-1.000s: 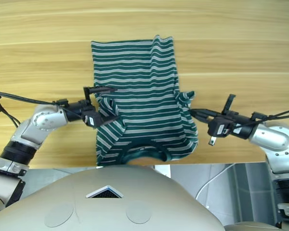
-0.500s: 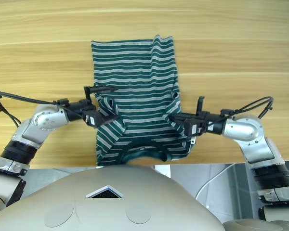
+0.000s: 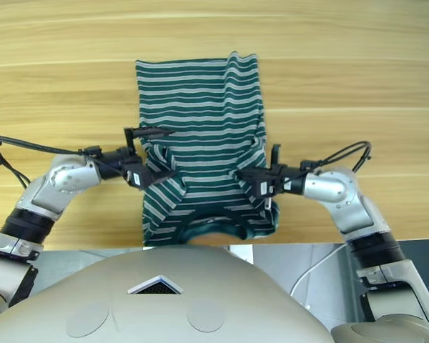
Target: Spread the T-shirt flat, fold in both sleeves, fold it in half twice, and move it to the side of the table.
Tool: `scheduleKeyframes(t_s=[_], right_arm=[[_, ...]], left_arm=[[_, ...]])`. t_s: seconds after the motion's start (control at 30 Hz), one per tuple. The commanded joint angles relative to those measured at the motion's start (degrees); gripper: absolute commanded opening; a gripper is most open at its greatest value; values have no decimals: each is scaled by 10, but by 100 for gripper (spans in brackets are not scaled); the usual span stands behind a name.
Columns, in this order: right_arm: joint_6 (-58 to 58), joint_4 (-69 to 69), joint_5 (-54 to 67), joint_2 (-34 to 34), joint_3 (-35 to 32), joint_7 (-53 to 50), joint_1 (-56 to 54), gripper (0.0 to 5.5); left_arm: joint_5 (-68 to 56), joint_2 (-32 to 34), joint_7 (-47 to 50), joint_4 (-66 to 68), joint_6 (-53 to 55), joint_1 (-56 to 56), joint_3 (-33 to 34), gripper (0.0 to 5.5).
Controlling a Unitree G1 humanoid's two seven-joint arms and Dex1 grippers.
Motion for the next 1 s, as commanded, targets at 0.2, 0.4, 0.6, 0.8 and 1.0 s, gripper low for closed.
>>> scheduleKeyframes(t_s=[0.2, 0.4, 0.6, 0.8, 1.0], right_arm=[[18, -9, 5, -5, 15, 14, 3, 3], [30, -23, 30, 1, 23, 24, 0, 80], [43, -52, 59, 7, 29, 32, 5, 171], [50, -58, 68, 16, 19, 23, -1, 265], [55, -60, 94, 19, -3, 16, -9, 376]], left_arm=[[-5, 6, -6, 0, -1, -1, -4, 540], [-6, 3, -6, 2, 0, -4, -4, 540], [-6, 2, -5, 2, 0, -5, -5, 540], [-5, -1, -3, 4, 0, -5, -5, 540], [-14, -2, -6, 4, -2, -2, -5, 540]])
